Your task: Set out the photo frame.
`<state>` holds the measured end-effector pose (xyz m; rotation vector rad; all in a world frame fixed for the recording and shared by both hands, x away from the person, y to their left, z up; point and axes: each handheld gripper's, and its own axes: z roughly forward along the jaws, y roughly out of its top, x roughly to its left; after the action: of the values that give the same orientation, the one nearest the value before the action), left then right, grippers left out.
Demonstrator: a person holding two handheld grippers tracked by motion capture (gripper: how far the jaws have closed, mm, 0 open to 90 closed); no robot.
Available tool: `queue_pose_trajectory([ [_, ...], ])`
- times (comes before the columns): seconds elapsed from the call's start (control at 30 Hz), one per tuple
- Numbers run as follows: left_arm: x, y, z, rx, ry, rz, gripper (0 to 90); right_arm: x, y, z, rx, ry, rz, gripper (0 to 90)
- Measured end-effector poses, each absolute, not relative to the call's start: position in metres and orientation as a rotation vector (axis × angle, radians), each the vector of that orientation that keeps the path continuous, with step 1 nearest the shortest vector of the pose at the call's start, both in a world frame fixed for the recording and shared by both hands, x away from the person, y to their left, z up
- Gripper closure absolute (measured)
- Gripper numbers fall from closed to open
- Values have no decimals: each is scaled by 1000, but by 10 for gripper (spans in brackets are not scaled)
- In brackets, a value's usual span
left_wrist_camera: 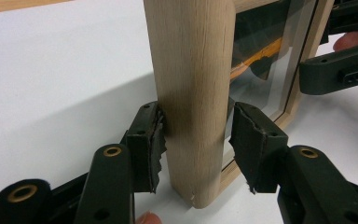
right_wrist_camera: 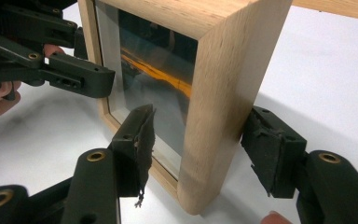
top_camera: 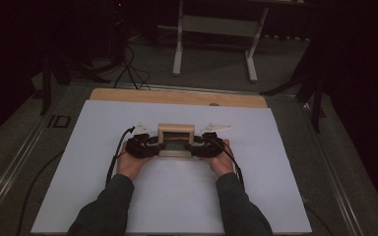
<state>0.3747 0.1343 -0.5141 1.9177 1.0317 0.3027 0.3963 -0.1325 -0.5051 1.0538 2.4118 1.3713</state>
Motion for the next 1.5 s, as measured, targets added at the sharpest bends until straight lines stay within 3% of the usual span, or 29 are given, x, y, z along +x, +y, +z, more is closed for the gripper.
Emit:
queue_pose_trajectory([
  [0.53,373,133,-514,1911,1066,262,531,398,-138,-502,1067,2378,1362,518],
  [0.8,374,137,-515,1910,1092,245,456,396,-138,-502,1072,2380,1348,430],
  [1.5,334,175,-481,1867,1089,398,444,367,-166,-482,1019,2380,1279,376],
])
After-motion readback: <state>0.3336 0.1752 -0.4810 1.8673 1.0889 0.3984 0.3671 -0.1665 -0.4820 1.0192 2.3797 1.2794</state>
